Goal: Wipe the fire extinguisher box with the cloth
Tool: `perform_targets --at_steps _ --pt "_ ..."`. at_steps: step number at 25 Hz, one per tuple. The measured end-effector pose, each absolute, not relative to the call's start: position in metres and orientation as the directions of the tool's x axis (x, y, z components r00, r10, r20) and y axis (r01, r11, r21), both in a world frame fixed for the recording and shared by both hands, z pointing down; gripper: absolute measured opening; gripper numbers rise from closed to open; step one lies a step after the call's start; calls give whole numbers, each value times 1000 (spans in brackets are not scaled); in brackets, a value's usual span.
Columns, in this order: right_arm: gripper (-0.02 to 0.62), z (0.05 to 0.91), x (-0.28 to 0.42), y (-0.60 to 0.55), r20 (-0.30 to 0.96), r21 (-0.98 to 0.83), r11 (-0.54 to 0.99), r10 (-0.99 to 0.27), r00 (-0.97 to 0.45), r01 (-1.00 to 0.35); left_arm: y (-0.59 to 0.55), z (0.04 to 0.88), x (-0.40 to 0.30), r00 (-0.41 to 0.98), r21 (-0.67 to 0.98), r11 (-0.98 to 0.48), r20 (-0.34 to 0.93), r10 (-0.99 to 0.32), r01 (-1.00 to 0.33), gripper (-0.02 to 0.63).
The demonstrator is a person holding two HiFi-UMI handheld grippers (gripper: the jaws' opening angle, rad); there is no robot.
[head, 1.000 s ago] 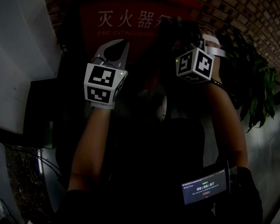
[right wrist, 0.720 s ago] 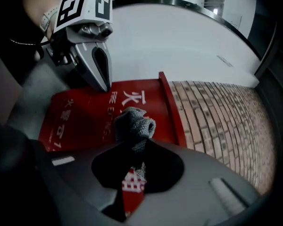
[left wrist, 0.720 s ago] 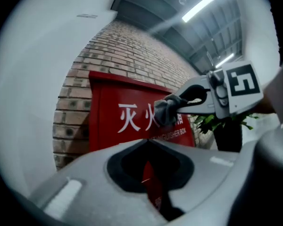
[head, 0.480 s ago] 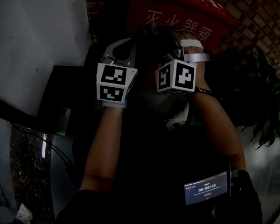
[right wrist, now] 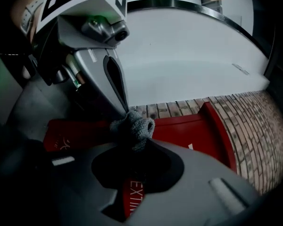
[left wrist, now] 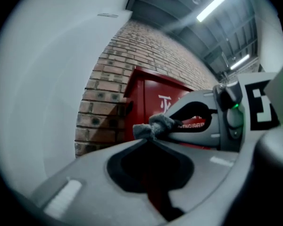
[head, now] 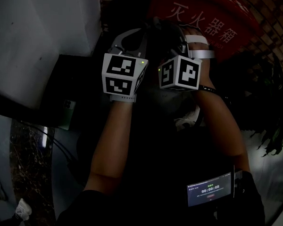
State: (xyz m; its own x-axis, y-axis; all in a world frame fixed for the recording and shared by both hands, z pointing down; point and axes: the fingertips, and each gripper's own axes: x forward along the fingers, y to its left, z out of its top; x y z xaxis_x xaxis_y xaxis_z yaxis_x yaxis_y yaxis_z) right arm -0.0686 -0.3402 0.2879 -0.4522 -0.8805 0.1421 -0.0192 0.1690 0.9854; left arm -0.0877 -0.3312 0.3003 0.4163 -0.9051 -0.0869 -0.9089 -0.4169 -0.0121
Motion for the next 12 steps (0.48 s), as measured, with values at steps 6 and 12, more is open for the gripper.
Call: perform_targets --at_steps 6,12 --pt "37 292 -45 -341 140 983 176 -887 -441 -41 -333 304 -66 442 -54 -439 -81 -893 -897 3" --pt "37 299 2 -342 138 983 174 -911 -389 -58 -328 308 -19 515 -105 -507 -70 -854 -855 3"
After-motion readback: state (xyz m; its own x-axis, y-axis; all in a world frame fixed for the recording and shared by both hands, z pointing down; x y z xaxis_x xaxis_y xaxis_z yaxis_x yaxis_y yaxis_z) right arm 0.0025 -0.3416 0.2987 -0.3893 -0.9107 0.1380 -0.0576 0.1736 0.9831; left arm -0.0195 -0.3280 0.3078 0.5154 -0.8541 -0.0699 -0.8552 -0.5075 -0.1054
